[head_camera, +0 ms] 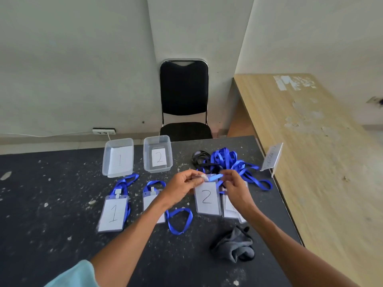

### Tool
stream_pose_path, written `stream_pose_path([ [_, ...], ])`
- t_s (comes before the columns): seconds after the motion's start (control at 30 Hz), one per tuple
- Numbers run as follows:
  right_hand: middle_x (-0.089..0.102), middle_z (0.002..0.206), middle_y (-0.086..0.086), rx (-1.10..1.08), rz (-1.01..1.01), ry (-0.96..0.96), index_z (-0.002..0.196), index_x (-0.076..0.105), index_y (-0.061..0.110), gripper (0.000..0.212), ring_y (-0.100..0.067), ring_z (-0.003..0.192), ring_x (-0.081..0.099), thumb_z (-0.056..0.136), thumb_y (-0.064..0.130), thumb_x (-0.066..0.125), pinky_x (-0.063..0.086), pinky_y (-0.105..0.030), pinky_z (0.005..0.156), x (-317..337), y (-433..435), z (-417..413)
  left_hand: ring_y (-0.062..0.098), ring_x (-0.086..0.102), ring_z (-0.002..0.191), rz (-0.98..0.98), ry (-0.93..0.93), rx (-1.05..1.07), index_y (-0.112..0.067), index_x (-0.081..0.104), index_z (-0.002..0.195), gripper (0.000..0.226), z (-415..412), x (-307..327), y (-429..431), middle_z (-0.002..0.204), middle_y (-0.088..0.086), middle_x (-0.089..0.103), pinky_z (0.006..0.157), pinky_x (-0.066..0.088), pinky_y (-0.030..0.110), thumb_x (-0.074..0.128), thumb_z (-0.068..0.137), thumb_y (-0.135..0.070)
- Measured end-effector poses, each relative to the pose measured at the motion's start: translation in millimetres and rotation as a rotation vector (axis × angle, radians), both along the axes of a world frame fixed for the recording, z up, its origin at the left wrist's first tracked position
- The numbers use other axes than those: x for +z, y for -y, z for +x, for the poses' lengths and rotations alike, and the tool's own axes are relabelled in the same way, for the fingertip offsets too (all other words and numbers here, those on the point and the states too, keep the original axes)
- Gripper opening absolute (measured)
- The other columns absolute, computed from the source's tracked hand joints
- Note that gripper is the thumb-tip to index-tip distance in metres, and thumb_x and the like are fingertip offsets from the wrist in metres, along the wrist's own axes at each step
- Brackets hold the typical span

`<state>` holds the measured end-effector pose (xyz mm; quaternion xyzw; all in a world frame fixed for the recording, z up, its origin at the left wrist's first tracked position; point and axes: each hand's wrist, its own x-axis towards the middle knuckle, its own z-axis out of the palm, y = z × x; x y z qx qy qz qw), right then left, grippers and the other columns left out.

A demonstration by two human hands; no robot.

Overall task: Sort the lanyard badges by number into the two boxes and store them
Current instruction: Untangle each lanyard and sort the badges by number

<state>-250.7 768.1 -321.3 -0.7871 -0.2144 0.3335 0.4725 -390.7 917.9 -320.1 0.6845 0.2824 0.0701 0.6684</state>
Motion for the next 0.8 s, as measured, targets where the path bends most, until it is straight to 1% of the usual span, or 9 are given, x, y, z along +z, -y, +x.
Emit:
stream_pose_path([
  [0.07,0.042,0.148,-0.001,0.233,-0.123,0.142,0.143,0.044,0.030,0.067,-0.019,0.140,0.035,0.089,-0.009,0.045,0.035,-0.044,0.114,-4.8,-8.9,9.3,0.016,0.068,0.105,-0.042,0.014,-0.005,-0.019,0.069,0.113,0.021,-2.1,5.1,-5.2,0.106,-0.004,0.074,0.084,0.058,0.030,0.065,0.094,-0.027],
  [0.13,0.022,0.160,-0.008,0.568,-0.318,0.291,0.146,0.042,0.021,0.059,-0.024,0.151,0.011,0.092,0.004,0.055,0.012,-0.043,0.121,-8.3,-15.4,10.1,0.021,0.068,0.105,-0.071,0.028,-0.003,-0.019,0.068,0.112,0.020,-3.8,11.2,-9.5,0.104,0.000,0.073,0.083,0.058,0.036,0.063,0.095,-0.028],
  [0.17,0.024,0.159,-0.013,0.690,-0.349,0.344,0.143,0.046,0.013,0.054,-0.026,0.150,0.014,0.090,0.014,0.058,0.010,-0.043,0.121,-9.6,-16.8,8.9,0.023,0.067,0.105,-0.082,0.031,0.006,-0.018,0.067,0.110,0.018,-4.6,14.7,-12.2,0.105,0.002,0.072,0.083,0.058,0.037,0.062,0.095,-0.028],
  [0.23,0.055,0.137,-0.018,0.696,-0.269,0.309,0.128,0.061,0.004,0.046,-0.028,0.133,0.046,0.084,0.018,0.063,0.033,-0.042,0.114,-21.4,-17.3,4.7,0.026,0.066,0.107,-0.092,0.035,0.042,-0.017,0.065,0.106,0.016,-7.0,22.2,-21.8,0.108,0.008,0.069,0.087,0.059,0.040,0.059,0.097,-0.028],
  [0.27,0.068,0.115,-0.013,0.583,-0.259,0.246,0.117,0.068,0.004,0.032,-0.023,0.114,0.059,0.087,0.012,0.063,0.046,-0.029,0.100,-20.0,-16.7,0.4,0.027,0.065,0.108,-0.100,0.035,0.064,-0.015,0.063,0.105,0.016,-9.6,25.3,-29.3,0.110,0.011,0.066,0.088,0.059,0.044,0.058,0.098,-0.028],
  [0.33,0.064,0.084,-0.002,0.409,-0.324,0.221,0.100,0.067,0.009,0.012,-0.020,0.087,0.059,0.095,0.010,0.057,0.044,-0.016,0.067,-24.4,-16.1,0.9,0.028,0.066,0.109,-0.143,0.038,0.111,-0.009,0.058,0.106,0.018,-18.0,29.5,-47.2,0.112,0.013,0.063,0.088,0.059,0.047,0.056,0.099,-0.025],
  [0.4,0.061,0.084,-0.005,0.262,-0.376,0.219,0.095,0.064,0.012,0.009,-0.020,0.079,0.056,0.097,0.015,0.055,0.041,-0.023,0.063,-27.3,-17.4,5.3,0.032,0.067,0.109,-0.192,0.042,0.160,-0.008,0.057,0.108,0.019,-29.6,30.6,-65.4,0.112,0.014,0.064,0.088,0.058,0.051,0.056,0.099,-0.025],
  [0.6,0.069,0.094,-0.018,0.050,0.051,-0.633,0.103,0.062,0.004,0.020,-0.030,0.081,0.069,0.103,0.010,0.044,0.058,-0.040,0.072,5.5,-56.3,-22.7,0.030,0.069,0.106,-0.197,-0.074,0.140,-0.011,0.058,0.113,0.025,-50.2,18.2,-85.0,0.117,0.017,0.065,0.087,0.058,0.053,0.063,0.095,-0.028],
  [0.8,0.071,0.110,-0.020,0.096,0.103,-0.858,0.119,0.059,-0.001,0.033,-0.035,0.104,0.068,0.103,0.019,0.039,0.056,-0.051,0.084,16.7,-105.4,-77.5,0.018,0.069,0.099,-0.002,-0.167,0.187,-0.019,0.062,0.116,0.026,-68.0,-0.1,-86.0,0.109,0.004,0.069,0.080,0.061,0.034,0.064,0.095,-0.034],
])
